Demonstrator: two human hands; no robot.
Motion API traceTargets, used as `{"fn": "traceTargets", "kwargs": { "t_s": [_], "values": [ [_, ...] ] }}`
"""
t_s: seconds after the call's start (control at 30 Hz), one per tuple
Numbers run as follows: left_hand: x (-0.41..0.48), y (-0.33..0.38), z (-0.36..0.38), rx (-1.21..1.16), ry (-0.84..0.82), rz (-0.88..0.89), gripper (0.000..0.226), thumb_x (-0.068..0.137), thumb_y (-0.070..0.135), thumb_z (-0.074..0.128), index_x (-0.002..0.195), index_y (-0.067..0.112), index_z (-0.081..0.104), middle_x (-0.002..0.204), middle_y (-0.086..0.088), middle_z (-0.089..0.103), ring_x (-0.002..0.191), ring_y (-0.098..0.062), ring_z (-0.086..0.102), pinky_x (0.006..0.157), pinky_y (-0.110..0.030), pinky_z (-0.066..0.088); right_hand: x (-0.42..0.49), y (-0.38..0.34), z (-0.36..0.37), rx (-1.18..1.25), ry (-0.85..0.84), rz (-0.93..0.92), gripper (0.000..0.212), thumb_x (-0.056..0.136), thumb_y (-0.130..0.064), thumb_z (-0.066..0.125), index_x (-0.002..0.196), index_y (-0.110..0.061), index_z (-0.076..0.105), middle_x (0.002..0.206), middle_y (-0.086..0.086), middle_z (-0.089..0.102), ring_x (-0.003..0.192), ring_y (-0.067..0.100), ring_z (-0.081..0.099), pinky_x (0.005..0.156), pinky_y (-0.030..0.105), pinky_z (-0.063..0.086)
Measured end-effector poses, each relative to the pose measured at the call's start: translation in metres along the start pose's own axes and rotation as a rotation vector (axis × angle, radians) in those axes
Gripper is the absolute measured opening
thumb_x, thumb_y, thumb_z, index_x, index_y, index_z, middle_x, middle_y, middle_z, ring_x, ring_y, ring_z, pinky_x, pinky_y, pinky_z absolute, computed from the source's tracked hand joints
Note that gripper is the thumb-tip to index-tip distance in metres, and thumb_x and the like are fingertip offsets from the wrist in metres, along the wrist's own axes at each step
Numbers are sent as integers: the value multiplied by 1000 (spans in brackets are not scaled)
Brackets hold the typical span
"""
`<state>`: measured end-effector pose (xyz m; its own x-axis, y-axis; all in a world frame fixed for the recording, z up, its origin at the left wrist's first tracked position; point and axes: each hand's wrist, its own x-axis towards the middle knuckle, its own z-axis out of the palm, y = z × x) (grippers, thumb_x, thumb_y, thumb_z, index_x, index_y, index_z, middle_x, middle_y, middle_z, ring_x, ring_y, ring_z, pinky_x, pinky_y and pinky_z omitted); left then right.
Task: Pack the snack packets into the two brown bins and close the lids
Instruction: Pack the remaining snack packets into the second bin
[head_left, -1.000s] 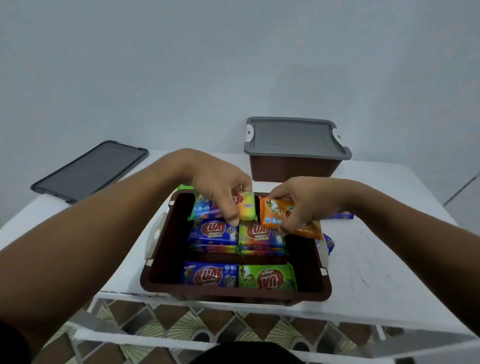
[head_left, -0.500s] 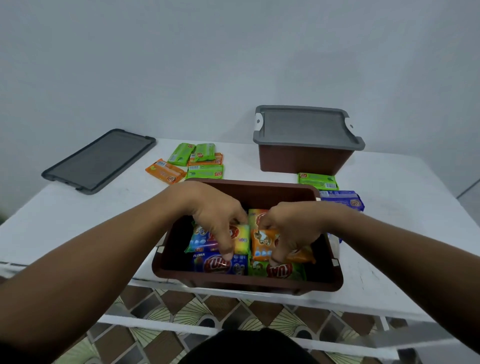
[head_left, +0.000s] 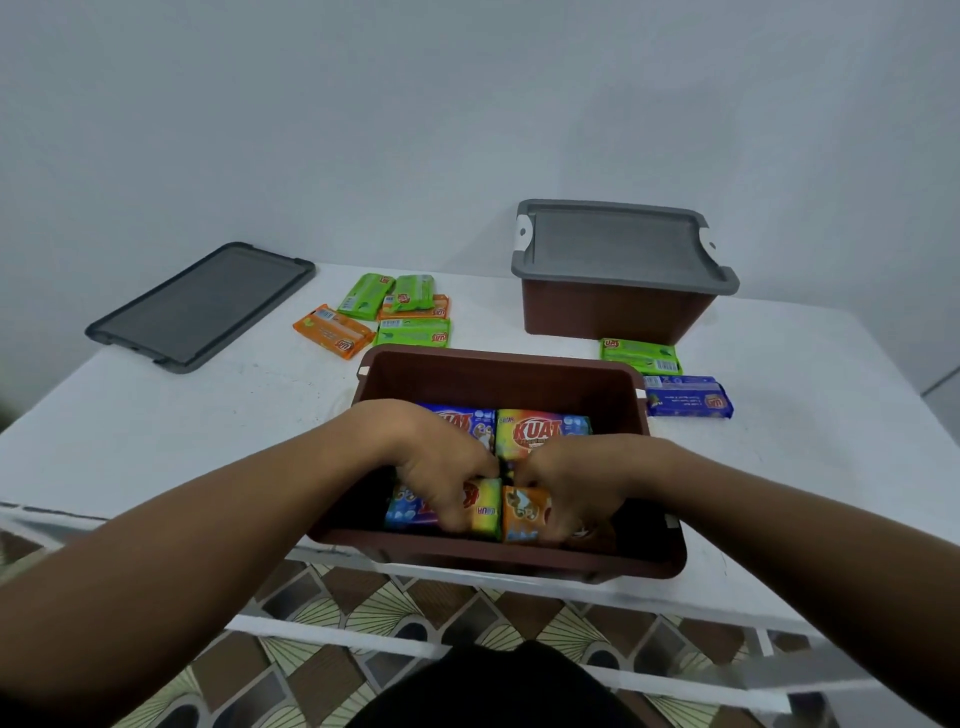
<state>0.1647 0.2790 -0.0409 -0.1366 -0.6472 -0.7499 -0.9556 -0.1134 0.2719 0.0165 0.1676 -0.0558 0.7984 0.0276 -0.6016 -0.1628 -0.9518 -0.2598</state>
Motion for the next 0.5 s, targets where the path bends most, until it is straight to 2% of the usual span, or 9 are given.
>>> {"fn": "traceTargets", "kwargs": {
  "t_s": [0.17, 0.27, 0.37, 0.5],
  "values": [
    [-2, -3, -4, -14, -19, 36, 44, 89, 33, 73, 128, 23, 57, 109, 6, 64, 90, -7, 60, 72, -26, 46, -2, 6, -5, 84, -20, -38, 44, 87, -47, 70, 121, -19, 66, 108, -3, 71, 95, 13, 66, 84, 32, 57],
    [-7, -10, -9, -116, -46, 82, 50, 89, 33, 76, 135, 27, 58, 121, 10, 68, 102, -6, 64, 82, -23, 50, -5, 8, -13, 138, -77, -68, 44, 89, -44, 69, 128, -24, 64, 112, -5, 72, 97, 9, 67, 84, 26, 55],
    [-8, -16, -9, -172, -82, 99, 58, 91, 19, 75, 144, 26, 53, 129, 13, 66, 110, -4, 64, 85, -16, 48, -4, 9, -16, 139, -146, -84, 49, 90, -39, 69, 136, -28, 59, 119, -6, 69, 101, 9, 65, 86, 25, 53],
    [-1, -18, -4, -178, -89, 66, 62, 89, 12, 75, 145, 26, 52, 133, 10, 66, 113, -7, 62, 84, -20, 45, 0, 10, -14, 102, -171, -73, 52, 91, -41, 67, 140, -30, 54, 122, -6, 67, 103, 11, 62, 87, 28, 49]
  ]
}}
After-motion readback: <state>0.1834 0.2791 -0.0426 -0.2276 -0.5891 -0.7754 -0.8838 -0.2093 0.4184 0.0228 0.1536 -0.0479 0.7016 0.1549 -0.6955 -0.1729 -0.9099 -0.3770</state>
